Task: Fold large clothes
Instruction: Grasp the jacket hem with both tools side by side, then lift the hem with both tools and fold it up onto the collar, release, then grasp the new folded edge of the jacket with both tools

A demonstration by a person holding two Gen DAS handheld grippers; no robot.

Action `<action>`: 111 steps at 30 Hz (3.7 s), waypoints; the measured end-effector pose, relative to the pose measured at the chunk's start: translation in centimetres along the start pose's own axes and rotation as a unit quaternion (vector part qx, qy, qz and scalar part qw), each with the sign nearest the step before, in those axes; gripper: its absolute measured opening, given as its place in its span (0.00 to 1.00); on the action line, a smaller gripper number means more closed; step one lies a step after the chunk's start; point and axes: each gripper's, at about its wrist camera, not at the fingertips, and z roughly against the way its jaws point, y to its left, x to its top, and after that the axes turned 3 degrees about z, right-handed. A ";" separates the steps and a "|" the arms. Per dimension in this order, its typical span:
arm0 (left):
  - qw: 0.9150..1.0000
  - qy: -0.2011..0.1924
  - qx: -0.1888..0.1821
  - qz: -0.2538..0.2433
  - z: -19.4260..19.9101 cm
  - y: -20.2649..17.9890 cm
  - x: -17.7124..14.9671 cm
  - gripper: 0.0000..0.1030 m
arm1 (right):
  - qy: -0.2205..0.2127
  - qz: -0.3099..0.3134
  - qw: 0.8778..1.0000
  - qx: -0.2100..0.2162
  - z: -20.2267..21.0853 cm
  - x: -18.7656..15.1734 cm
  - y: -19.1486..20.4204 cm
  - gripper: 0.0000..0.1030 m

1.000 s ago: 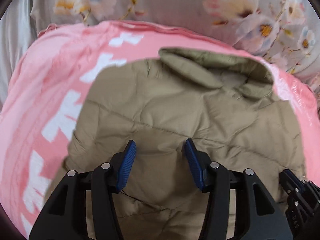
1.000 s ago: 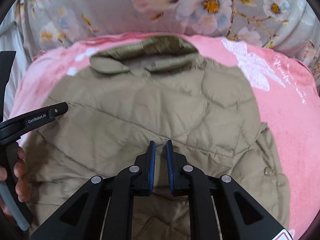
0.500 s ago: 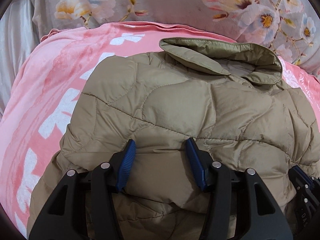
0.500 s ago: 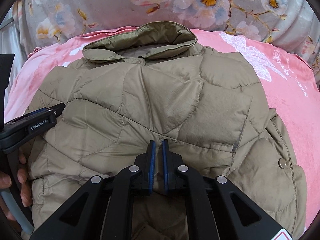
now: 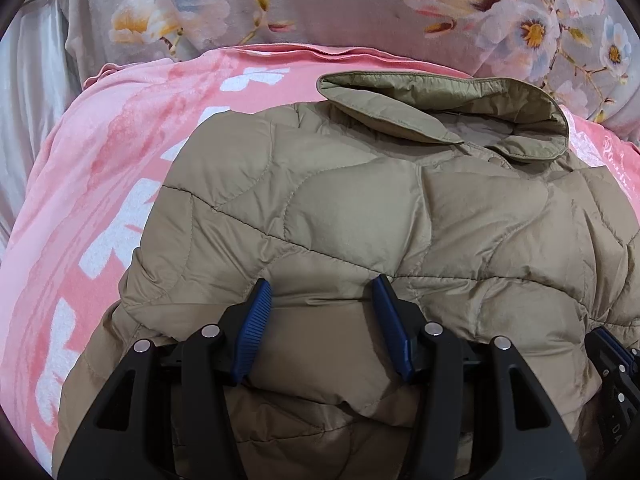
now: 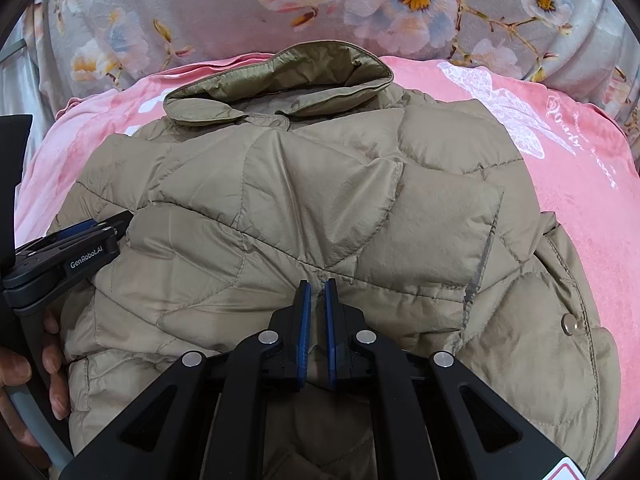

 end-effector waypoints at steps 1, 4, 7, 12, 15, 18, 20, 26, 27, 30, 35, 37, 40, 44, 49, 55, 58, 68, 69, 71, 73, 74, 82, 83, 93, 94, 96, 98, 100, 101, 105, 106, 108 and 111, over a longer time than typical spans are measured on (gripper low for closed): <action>1.000 0.000 0.001 -0.001 0.0 0.0 0.0 0.50 | 0.000 0.000 1.000 0.000 0.0 0.0 0.0 0.04; 1.000 -0.002 0.002 -0.001 0.0 -0.1 0.0 0.50 | 0.000 -0.001 1.000 0.000 -0.1 0.0 0.0 0.04; 1.000 -0.002 0.005 -0.002 0.0 -0.2 0.0 0.50 | 0.000 -0.009 1.000 0.006 -0.1 0.0 -0.2 0.04; 1.000 -0.002 0.007 -0.004 0.1 -0.3 0.0 0.50 | 0.000 -0.010 1.000 0.005 -0.2 0.0 -0.2 0.04; 1.000 -0.002 0.007 -0.004 0.1 -0.3 0.0 0.50 | 0.000 -0.009 1.000 0.002 -0.2 0.0 -0.1 0.04; 1.000 -0.002 0.008 -0.005 0.1 -0.4 0.0 0.50 | 0.000 -0.008 1.000 0.002 -0.2 0.0 -0.1 0.04; 1.000 -0.002 0.008 -0.005 0.1 -0.4 0.0 0.50 | 0.000 -0.007 1.000 0.001 -0.2 0.0 -0.1 0.04; 0.996 0.015 -0.073 0.045 1.5 1.9 1.1 0.62 | 0.012 -0.029 0.998 0.049 0.7 0.7 -1.3 0.18; 0.992 0.024 -0.105 0.072 2.1 2.8 2.1 0.64 | 0.010 -0.040 0.997 0.067 1.3 1.3 -2.0 0.22; 0.978 0.016 -0.165 0.127 3.4 3.9 5.7 0.75 | -0.018 -0.091 0.991 0.098 2.6 4.1 -4.4 0.39; 0.969 0.033 -0.192 0.155 0.3 2.3 11.4 0.81 | -0.019 -0.167 0.974 0.155 -0.3 10.0 -6.8 0.48; 0.970 0.044 -0.187 0.152 -1.7 1.3 12.4 0.81 | -0.012 -0.187 0.969 0.164 -2.4 11.4 -6.9 0.48; 0.965 0.090 -0.189 0.161 -5.2 0.5 13.0 0.67 | -0.003 -0.219 0.961 0.171 -5.5 12.6 -6.9 0.48; 0.971 0.098 -0.170 0.140 -7.0 -0.6 12.9 0.30 | 0.005 -0.234 0.958 0.165 -8.9 12.7 -7.0 0.21; 0.981 0.071 -0.158 0.092 -6.1 -0.8 11.2 0.14 | -0.018 -0.183 0.974 0.136 -8.2 11.9 -6.4 0.04; 0.990 0.054 -0.124 0.044 -7.5 -1.6 9.0 0.14 | 0.009 -0.125 0.989 0.076 -10.1 10.9 -5.0 0.02; 0.994 0.042 -0.100 0.020 -7.6 -2.4 8.5 0.14 | 0.008 -0.103 0.993 0.051 -10.5 10.8 -4.1 0.00; 0.996 0.029 -0.087 0.014 -8.0 -2.8 8.1 0.14 | -0.001 -0.105 0.993 0.047 -10.8 10.3 -4.3 0.00; 0.996 0.029 -0.087 0.014 -8.0 -2.8 8.1 0.14 | -0.001 -0.105 0.993 0.049 -10.9 10.3 -4.3 0.00; 0.996 0.028 -0.086 0.013 -7.9 -2.8 8.1 0.14 | -0.002 -0.108 0.993 0.051 -10.9 10.3 -4.3 0.00; 0.996 0.027 -0.083 0.010 -7.9 -2.9 8.1 0.14 | -0.003 -0.111 0.992 0.054 -11.0 10.3 -4.4 0.00; 0.996 0.026 -0.082 0.009 -7.9 -2.9 8.1 0.14 | -0.003 -0.112 0.992 0.055 -10.9 10.3 -4.4 0.00; 0.995 0.024 -0.095 0.017 -7.8 -2.5 8.1 0.16 | -0.004 -0.127 0.989 0.081 -10.8 10.3 -4.9 0.02; 0.993 0.021 -0.112 0.031 -7.4 -1.7 8.1 0.23 | -0.003 -0.132 0.987 0.091 -10.7 10.3 -5.2 0.03; 0.987 -0.061 -0.128 0.080 -0.3 2.0 18.0 0.45 | -0.076 -0.115 0.990 0.037 -2.4 16.8 -7.3 0.13; 0.988 -0.062 -0.120 0.076 -0.6 1.4 19.0 0.45 | -0.088 -0.115 0.989 0.037 -2.5 18.2 -6.9 0.13; 0.990 -0.059 -0.107 0.067 -2.1 -0.1 20.7 0.44 | -0.100 -0.110 0.988 0.040 -3.5 20.6 -6.1 0.13; 0.993 -0.027 -0.096 0.067 -5.1 -1.3 21.6 0.44 | -0.093 -0.109 0.989 0.040 -5.6 21.9 -5.5 0.13; 0.993 -0.004 -0.086 0.075 -7.2 -1.8 21.3 0.44 | -0.071 -0.110 0.991 0.036 -8.2 22.0 -5.1 0.13; 0.994 0.010 -0.079 0.077 -8.3 -2.0 20.8 0.42 | -0.060 -0.105 0.992 0.033 -9.1 21.9 -4.8 0.13; 0.995 0.041 -0.078 0.047 -9.9 -2.5 17.8 0.35 | -0.026 -0.068 0.997 0.036 -11.0 19.1 -4.3 0.12; 0.996 0.033 -0.070 0.032 -9.7 -2.7 17.1 0.34 | -0.022 -0.061 0.997 0.037 -11.1 18.6 -4.3 0.08; 0.998 0.023 -0.059 0.013 -9.4 -2.7 15.9 0.33 | -0.017 -0.051 0.998 0.030 -11.2 17.4 -4.7 0.02; 0.999 0.023 -0.049 -0.004 -9.7 -2.9 14.4 0.33 | -0.012 -0.061 0.997 0.033 -11.5 16.6 -5.4 0.00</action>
